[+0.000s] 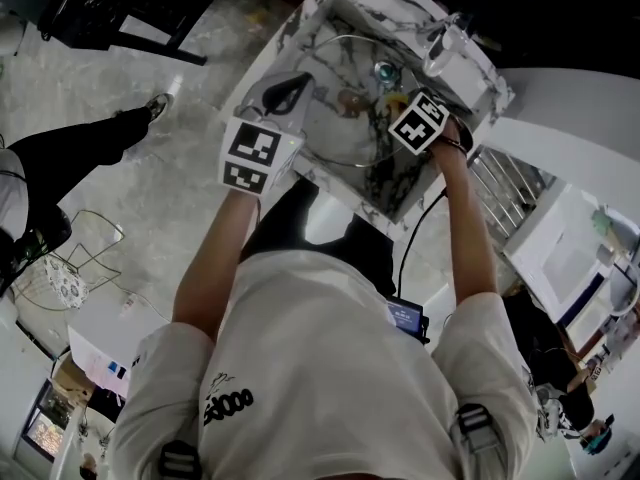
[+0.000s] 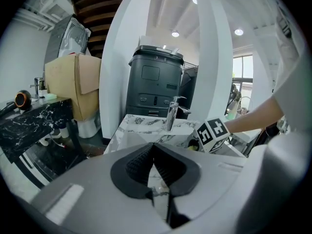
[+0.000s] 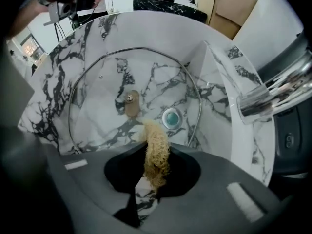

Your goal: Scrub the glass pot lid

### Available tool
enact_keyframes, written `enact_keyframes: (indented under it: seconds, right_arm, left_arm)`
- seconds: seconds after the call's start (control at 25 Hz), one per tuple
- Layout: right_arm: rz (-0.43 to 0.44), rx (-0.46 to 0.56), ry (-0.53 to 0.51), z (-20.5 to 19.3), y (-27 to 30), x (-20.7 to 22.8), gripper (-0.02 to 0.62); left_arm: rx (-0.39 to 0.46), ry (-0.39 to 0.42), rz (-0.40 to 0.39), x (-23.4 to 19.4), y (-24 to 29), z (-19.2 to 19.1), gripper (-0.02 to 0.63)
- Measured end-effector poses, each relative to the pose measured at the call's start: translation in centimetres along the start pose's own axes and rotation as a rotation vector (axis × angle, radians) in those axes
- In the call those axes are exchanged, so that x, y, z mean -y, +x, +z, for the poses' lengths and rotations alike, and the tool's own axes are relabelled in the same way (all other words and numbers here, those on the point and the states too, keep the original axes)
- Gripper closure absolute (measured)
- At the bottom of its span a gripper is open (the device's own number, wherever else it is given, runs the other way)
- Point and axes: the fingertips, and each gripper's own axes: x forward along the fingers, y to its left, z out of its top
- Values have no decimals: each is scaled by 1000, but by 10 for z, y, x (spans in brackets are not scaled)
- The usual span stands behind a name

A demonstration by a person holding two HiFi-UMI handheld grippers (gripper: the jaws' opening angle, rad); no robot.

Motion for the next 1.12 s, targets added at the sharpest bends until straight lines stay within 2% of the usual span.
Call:
enact_keyframes:
  seconds: [0.28,0.48,0.68,0.88,1.12]
  right_arm:
    - [-180,34,-49,18,1,36,543]
    - [-300,92,-43,35,-2,58,543]
    - [-380,138,-10,50,-3,67,543]
    - [-432,165,27,65,-3,70,544]
    - [-431,214,56,92,-3,65,545]
  left_arm:
    - [-8,-9,16,-4,0,-3,595]
    - [-19,-8,19,-8,2,-6,596]
    - [-28,-5,23,-13,3,-7,595]
    - [-34,-7,24,-19,2,-9,595]
    - [-42,-10,21,-26,4,-11,596]
